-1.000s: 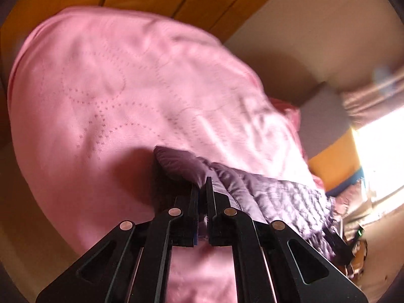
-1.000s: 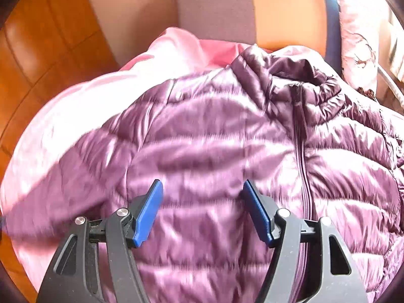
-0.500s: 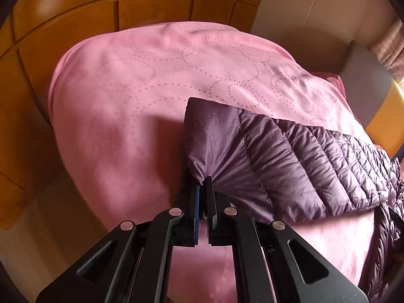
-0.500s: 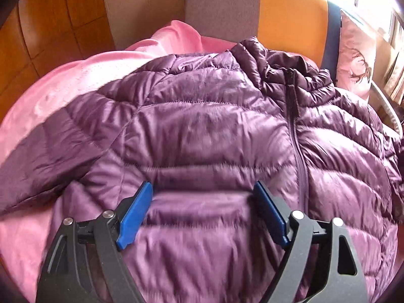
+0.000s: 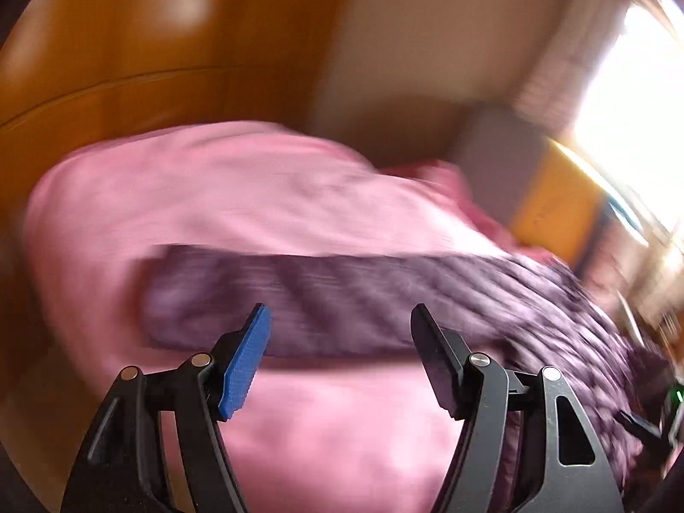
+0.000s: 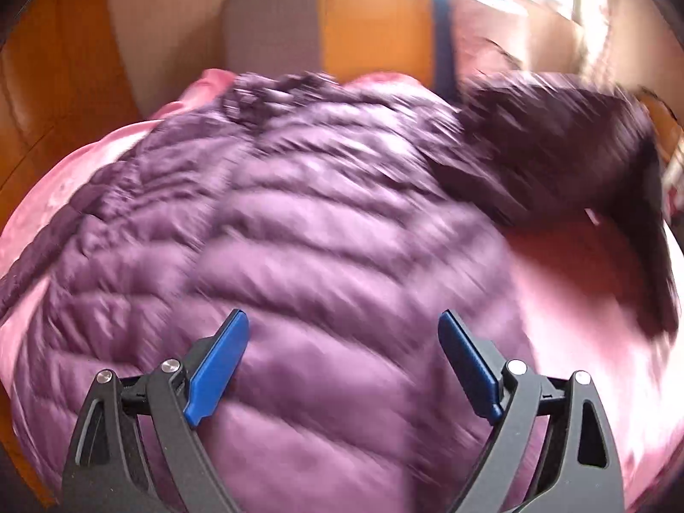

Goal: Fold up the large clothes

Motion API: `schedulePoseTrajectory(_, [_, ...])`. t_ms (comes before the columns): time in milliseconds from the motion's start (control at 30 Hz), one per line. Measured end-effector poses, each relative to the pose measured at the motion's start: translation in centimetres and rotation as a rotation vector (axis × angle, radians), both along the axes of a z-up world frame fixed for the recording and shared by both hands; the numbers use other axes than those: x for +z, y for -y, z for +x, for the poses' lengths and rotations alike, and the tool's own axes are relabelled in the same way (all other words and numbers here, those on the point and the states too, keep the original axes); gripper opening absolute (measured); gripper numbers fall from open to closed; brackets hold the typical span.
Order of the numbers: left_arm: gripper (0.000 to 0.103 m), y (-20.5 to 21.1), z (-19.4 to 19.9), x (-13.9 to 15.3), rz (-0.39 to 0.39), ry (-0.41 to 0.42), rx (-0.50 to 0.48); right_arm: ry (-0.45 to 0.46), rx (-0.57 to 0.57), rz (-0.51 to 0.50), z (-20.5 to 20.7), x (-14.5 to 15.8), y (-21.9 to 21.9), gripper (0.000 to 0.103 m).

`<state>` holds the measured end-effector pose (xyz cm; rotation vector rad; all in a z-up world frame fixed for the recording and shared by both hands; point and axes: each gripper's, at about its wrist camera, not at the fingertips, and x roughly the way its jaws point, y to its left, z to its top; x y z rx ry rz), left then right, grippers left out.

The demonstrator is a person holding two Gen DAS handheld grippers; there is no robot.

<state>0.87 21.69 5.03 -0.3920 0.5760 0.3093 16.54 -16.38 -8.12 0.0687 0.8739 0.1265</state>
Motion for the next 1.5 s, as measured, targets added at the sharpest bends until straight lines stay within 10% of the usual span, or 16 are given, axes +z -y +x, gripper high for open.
schedulePoseTrajectory(267, [0.066,16.5,6.2,-6.1,-0.020,-0.156,-0.521,0.013,-0.046,0.118,-6.3,-2.3,4.6,0.091])
schedulePoseTrajectory(467, [0.066,18.2,5.2,-9.3,0.013,-0.229,-0.518,0.019,-0.006,0.104,-8.4,-0.8,5.3,0.079])
schedulePoseTrajectory(567, [0.066,18.0,5.7,-8.8,-0.009,-0.238,-0.508,0.102,-0.194,0.114,-8.7,1.3,10.2,0.080])
schedulePoseTrajectory(767, [0.074,18.6,6.2,-6.1,0.044,-0.166,-0.491,0.160,-0.521,-0.194,-4.9,1.4,18.4,0.080])
schedulePoseTrajectory(900, [0.074,20.8,7.8,-5.4,0.075,-0.158,-0.536,0.070,-0.545,-0.296,0.2,-0.5,21.7,0.052])
schedulePoseTrajectory(967, [0.074,22.2,8.6,-5.1,0.092,-0.152,-0.566,0.002,-0.547,-0.238,1.5,-1.2,23.7,0.014])
schedulePoseTrajectory(1267, [0.074,25.7,12.4,-6.5,0.174,-0.197,-0.653,0.182,-0.454,-0.079,-6.7,9.0,26.3,0.008])
schedulePoseTrajectory(1500, [0.074,25.9,13.9,-7.4,0.155,-0.225,-0.653,0.195,-0.621,-0.047,-9.1,13.6,33.5,0.007])
